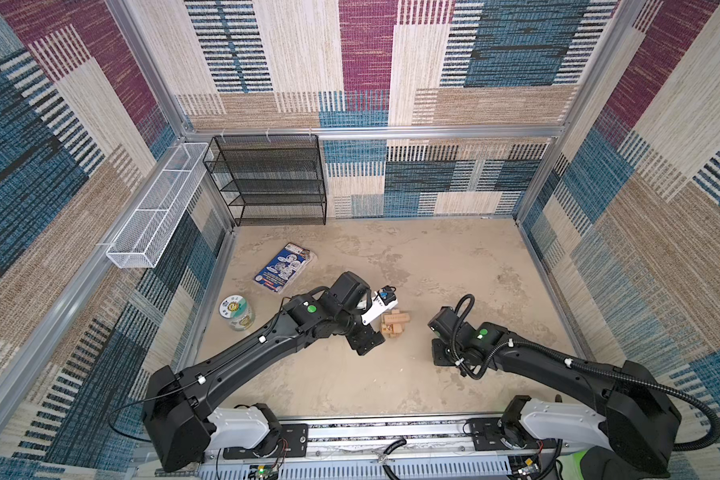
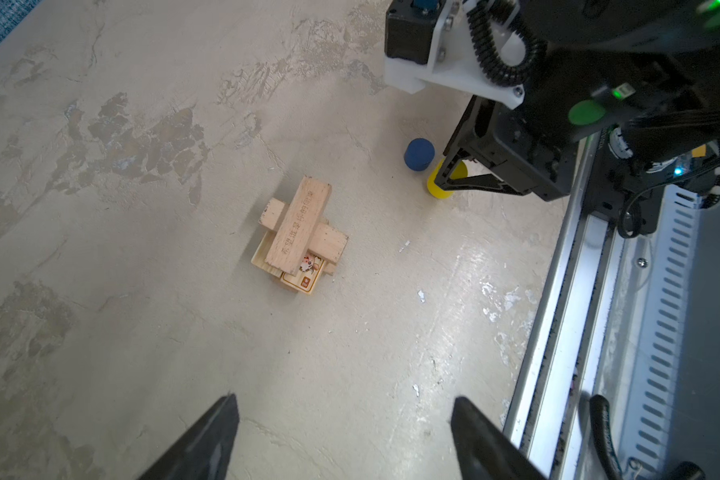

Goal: Build the wood block tower

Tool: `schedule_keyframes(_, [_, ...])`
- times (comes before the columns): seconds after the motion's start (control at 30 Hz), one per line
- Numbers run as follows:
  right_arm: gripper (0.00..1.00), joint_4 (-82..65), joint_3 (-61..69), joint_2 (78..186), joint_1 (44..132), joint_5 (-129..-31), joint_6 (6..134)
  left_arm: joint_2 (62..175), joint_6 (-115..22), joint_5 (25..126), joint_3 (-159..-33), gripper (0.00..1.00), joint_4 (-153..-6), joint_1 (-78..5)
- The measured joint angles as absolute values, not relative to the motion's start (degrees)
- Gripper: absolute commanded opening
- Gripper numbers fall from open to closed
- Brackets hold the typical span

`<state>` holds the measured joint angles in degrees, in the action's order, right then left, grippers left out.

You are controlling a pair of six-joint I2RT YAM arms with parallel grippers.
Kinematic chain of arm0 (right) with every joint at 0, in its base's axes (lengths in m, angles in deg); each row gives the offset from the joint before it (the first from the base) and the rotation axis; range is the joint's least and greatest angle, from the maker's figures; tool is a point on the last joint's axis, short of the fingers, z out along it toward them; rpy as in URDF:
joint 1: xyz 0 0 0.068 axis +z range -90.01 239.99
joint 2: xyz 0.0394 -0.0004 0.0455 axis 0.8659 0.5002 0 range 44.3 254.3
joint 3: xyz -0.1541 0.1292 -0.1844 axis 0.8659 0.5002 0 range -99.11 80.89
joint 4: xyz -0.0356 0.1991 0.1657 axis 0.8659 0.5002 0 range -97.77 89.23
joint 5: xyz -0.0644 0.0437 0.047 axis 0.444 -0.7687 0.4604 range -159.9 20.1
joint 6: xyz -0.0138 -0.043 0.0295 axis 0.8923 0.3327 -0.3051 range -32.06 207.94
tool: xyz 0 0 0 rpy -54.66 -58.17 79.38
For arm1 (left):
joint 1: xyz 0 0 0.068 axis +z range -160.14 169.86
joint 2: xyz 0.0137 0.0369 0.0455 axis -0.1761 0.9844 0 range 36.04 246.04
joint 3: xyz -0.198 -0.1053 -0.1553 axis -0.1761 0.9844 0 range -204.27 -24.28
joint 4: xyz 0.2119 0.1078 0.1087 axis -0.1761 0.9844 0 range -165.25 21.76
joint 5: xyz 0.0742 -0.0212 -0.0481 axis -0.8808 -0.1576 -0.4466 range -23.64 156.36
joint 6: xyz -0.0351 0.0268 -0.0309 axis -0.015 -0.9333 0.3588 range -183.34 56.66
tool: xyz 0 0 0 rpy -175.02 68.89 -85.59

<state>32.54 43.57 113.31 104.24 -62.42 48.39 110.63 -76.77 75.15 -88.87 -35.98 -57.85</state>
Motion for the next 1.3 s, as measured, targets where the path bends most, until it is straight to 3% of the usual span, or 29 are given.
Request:
schedule_keyframes(0.27, [0.23, 32.57, 43.57, 114.36, 105.0, -62.39, 48.39, 110.11, -76.94, 74.04, -88.76, 0.85, -35.83, -58.7])
schedule_keyframes(0.4, [0.37, 32.59, 43.57, 115.0, 105.38, -62.31, 48.37, 110.11, -76.96, 73.49, -88.76, 0.85, -35.83, -58.94])
schedule_keyframes(0.63, [0.42, 32.83, 43.43, 116.57, 106.25, -61.8, 48.13, 109.6, -76.99, 72.51, -88.55, 0.86, -35.8, -59.4])
schedule_keyframes(1.17, [0.17, 34.77, 43.13, 113.82, 108.09, -61.37, 46.38, 109.06, -76.96, 72.12, -88.33, 0.86, -35.78, -59.94])
schedule_keyframes(1.3, [0.15, 37.29, 40.16, 111.83, 108.15, -60.58, 46.45, 110.41, -75.5, 72.75, -89.9, 0.84, -35.37, -60.6])
